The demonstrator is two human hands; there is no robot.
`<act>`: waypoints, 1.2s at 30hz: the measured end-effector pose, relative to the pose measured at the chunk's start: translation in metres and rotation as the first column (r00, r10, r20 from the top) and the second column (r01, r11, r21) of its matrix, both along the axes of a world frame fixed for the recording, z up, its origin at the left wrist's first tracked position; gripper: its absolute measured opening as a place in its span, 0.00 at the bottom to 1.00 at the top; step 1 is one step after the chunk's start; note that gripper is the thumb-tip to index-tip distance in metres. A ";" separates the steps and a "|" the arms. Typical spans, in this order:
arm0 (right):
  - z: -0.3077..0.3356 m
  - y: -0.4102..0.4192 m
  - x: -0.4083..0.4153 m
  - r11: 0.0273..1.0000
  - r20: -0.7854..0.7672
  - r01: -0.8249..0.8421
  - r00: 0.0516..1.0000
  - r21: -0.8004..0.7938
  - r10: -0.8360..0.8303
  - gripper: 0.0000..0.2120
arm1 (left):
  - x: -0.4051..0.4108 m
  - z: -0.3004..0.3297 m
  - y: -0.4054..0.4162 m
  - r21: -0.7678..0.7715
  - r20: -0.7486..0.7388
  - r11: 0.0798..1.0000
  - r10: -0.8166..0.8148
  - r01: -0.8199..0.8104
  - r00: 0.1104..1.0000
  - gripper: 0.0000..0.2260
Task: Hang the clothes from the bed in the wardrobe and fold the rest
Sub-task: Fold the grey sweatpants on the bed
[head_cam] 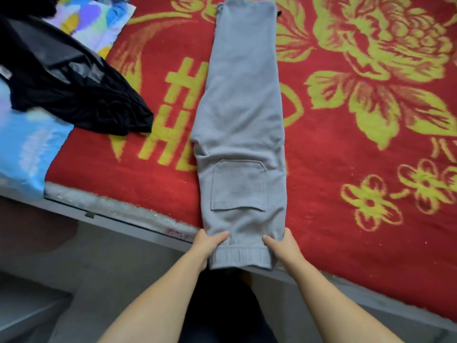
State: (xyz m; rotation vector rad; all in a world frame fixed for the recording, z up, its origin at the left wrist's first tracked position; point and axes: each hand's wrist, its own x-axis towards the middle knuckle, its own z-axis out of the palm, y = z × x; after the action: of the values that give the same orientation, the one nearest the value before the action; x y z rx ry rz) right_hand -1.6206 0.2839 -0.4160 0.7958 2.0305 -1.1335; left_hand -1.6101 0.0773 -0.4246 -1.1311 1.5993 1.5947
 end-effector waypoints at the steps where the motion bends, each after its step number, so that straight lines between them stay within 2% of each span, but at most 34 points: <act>1: 0.002 0.004 -0.002 1.000 -0.011 -0.001 1.000 -0.031 0.000 0.29 | -0.003 0.006 -0.004 0.067 -0.024 0.998 -0.020 0.022 1.000 0.17; 3: 0.021 0.006 -0.007 0.996 -0.023 0.012 1.000 -0.084 -0.014 0.23 | -0.009 0.021 -0.009 0.106 -0.079 0.993 -0.045 0.054 0.996 0.14; 5: 0.037 0.008 -0.004 0.993 -0.039 0.020 0.999 -0.115 -0.024 0.21 | -0.006 0.028 -0.013 0.105 -0.102 0.994 -0.025 0.036 0.994 0.17; 8: 0.049 0.010 0.011 0.993 0.006 -0.062 0.998 -0.102 0.063 0.23 | 0.019 0.036 -0.007 0.053 0.009 0.999 -0.014 0.013 1.000 0.23; 10: 0.052 0.012 0.028 0.986 0.104 -0.113 0.987 -0.119 0.126 0.23 | 0.048 0.034 -0.006 0.046 0.139 0.999 -0.014 0.007 0.990 0.29; 12: 0.057 0.015 0.042 0.984 0.260 -0.079 0.958 -0.157 0.119 0.23 | 0.069 0.036 -0.010 0.088 0.233 0.996 -0.026 0.005 0.972 0.44; 13: 0.061 0.016 0.045 0.986 0.326 -0.050 0.940 -0.160 0.101 0.27 | 0.070 0.050 -0.012 0.107 0.266 0.994 -0.021 -0.008 0.964 0.48; 15: 0.075 0.012 0.035 0.986 0.347 0.019 0.937 -0.167 0.041 0.33 | 0.052 0.079 -0.015 0.088 0.278 0.995 0.024 -0.050 0.960 0.43; 16: 0.083 0.010 0.022 0.986 0.326 0.054 0.945 -0.156 0.000 0.29 | 0.036 0.085 -0.020 0.079 0.258 0.994 0.052 -0.074 0.965 0.39; 18: 0.105 0.000 -0.018 0.968 0.257 0.162 0.960 -0.192 -0.110 0.11 | -0.010 0.093 -0.032 0.084 0.197 0.989 0.105 -0.123 0.975 0.29; 19: 0.113 -0.004 -0.042 0.953 0.240 0.207 0.959 -0.222 -0.153 0.04 | -0.034 0.090 -0.037 0.059 0.173 0.987 0.135 -0.147 0.976 0.31; 20: 0.117 -0.006 -0.066 0.940 0.226 0.242 0.956 -0.241 -0.188 0.06 | -0.060 0.099 -0.039 0.068 0.165 0.987 0.135 -0.148 0.977 0.29; 22: 0.123 -0.012 -0.113 0.872 0.205 0.386 0.919 -0.301 -0.336 0.10 | -0.112 0.118 -0.041 0.157 0.113 0.954 0.241 -0.257 0.964 0.11; 23: 0.122 -0.015 -0.139 0.823 0.201 0.470 0.882 -0.318 -0.426 0.11 | -0.141 0.124 -0.042 0.167 0.111 0.931 0.310 -0.325 0.944 0.07; 25: 0.121 -0.023 -0.176 0.698 0.220 0.616 0.786 -0.366 -0.578 0.10 | -0.182 0.132 -0.041 0.155 0.091 0.905 0.387 -0.396 0.918 0.09; 26: 0.116 -0.027 -0.192 0.641 0.224 0.656 0.747 -0.398 -0.626 0.10 | -0.199 0.126 -0.041 0.203 0.080 0.890 0.401 -0.408 0.913 0.11; 28: 0.098 -0.033 -0.217 0.689 0.147 0.602 0.786 -0.404 -0.601 0.19 | -0.227 0.113 -0.037 0.227 -0.007 0.918 0.336 -0.326 0.942 0.13; 29: 0.087 -0.036 -0.219 0.777 0.050 0.497 0.852 -0.385 -0.520 0.24 | -0.230 0.104 -0.035 0.141 -0.110 0.962 0.250 -0.234 0.962 0.15; 30: 0.078 -0.041 -0.219 0.920 -0.111 0.298 0.936 -0.253 -0.334 0.26 | -0.232 0.088 -0.034 -0.001 -0.237 0.995 0.101 -0.104 0.966 0.18; 31: 0.066 -0.044 -0.213 0.998 -0.270 0.050 0.961 -0.041 -0.060 0.28 | -0.228 0.079 -0.032 -0.201 -0.357 0.978 -0.130 0.060 0.925 0.19; 32: 0.058 -0.047 -0.201 0.973 -0.383 -0.170 0.898 0.155 0.218 0.29 | -0.217 0.070 -0.031 -0.430 -0.430 0.876 -0.411 0.218 0.804 0.19; 33: 0.049 -0.050 -0.186 0.895 -0.428 -0.340 0.791 0.289 0.438 0.31 | -0.201 0.060 -0.030 -0.615 -0.426 0.708 -0.669 0.348 0.609 0.21; 34: 0.039 -0.051 -0.168 0.776 -0.409 -0.496 0.662 0.389 0.628 0.35 | -0.181 0.047 -0.029 -0.759 -0.343 0.496 -0.855 0.421 0.388 0.25; 35: 0.029 -0.050 -0.150 0.608 -0.322 -0.627 0.518 0.488 0.792 0.40 | -0.160 0.039 -0.029 -0.830 -0.195 0.268 -0.961 0.489 0.196 0.31; 36: 0.020 -0.047 -0.132 0.445 -0.219 -0.710 0.392 0.546 0.894 0.45 | -0.140 0.034 -0.030 -0.848 -0.059 0.086 -0.996 0.522 0.067 0.38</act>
State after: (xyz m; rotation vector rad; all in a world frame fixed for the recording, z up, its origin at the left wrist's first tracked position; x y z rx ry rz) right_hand -1.7530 0.2371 -0.3960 -0.4951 2.5948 -0.3261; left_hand -1.7504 0.0472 -0.3910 0.5216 2.6663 0.4447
